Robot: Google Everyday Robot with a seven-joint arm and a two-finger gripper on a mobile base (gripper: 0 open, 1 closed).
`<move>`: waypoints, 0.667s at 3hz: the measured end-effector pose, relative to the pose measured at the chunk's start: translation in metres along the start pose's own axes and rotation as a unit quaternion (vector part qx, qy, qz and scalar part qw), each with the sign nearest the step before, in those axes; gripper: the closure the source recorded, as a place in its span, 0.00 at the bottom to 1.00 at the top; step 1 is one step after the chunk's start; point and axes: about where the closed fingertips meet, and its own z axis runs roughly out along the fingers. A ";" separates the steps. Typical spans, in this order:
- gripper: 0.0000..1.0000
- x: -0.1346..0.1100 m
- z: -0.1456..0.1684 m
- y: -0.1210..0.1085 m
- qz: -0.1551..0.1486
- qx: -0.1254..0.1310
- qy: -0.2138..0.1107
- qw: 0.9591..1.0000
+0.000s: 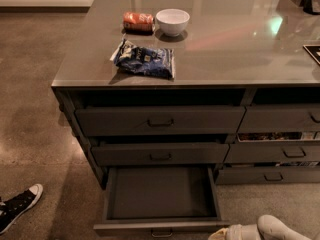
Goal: Close bottom drawer
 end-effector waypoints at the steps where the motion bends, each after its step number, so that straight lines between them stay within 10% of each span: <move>1: 1.00 -0.007 0.013 -0.009 -0.015 0.013 -0.009 1.000; 2: 0.81 -0.018 0.020 -0.018 -0.036 0.024 -0.021 0.999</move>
Offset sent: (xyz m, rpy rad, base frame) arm 0.0437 0.0235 -0.0024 0.0128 -0.1609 0.0064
